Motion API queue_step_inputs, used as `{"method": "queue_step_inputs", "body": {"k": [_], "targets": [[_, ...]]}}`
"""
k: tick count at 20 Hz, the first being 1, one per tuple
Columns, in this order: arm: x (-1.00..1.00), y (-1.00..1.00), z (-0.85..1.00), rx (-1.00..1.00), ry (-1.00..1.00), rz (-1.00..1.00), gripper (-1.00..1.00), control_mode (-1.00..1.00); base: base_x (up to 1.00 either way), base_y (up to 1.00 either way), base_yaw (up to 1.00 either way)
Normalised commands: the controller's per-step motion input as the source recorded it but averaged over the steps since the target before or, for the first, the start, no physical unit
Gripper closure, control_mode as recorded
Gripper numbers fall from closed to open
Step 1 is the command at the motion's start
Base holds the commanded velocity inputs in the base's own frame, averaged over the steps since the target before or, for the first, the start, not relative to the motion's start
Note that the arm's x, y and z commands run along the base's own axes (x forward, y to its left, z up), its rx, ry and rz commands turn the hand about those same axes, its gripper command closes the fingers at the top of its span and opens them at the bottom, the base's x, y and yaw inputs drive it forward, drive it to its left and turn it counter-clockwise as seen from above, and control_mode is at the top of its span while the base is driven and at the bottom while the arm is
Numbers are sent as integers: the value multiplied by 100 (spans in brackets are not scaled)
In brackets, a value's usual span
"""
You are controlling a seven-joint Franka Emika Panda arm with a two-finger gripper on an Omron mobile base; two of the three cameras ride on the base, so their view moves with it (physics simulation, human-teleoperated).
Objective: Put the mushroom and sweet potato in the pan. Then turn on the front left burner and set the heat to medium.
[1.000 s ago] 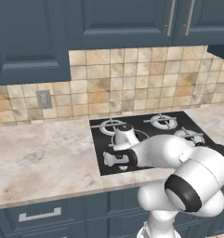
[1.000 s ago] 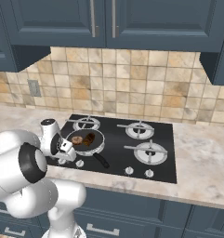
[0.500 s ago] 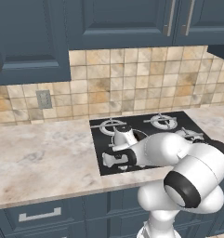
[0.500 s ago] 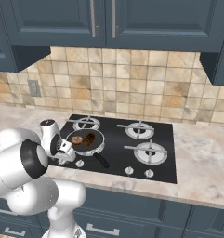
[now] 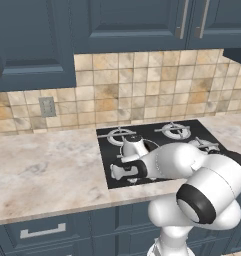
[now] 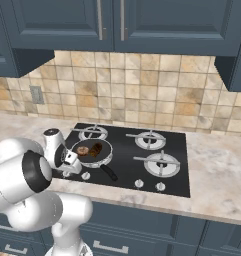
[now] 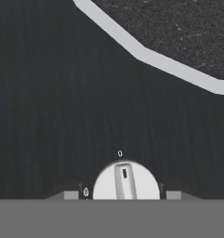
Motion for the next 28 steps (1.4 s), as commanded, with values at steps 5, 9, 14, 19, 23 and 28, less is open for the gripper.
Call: {"method": "queue_step_inputs", "body": {"k": [5, 9, 14, 19, 23, 28], "targets": [[0, 0, 0, 0, 0, 0, 100, -100, 0, 0, 0], [0, 0, 0, 0, 0, 0, 100, -100, 0, 0, 0], [0, 0, 0, 0, 0, 9, 100, -100, 0, 0, 0], [0, 0, 0, 0, 0, 19, 100, -100, 0, 0, 0], [0, 0, 0, 0, 0, 22, 100, -100, 0, 0, 0], [-1, 0, 0, 0, 0, 22, 100, -100, 0, 0, 0]]}}
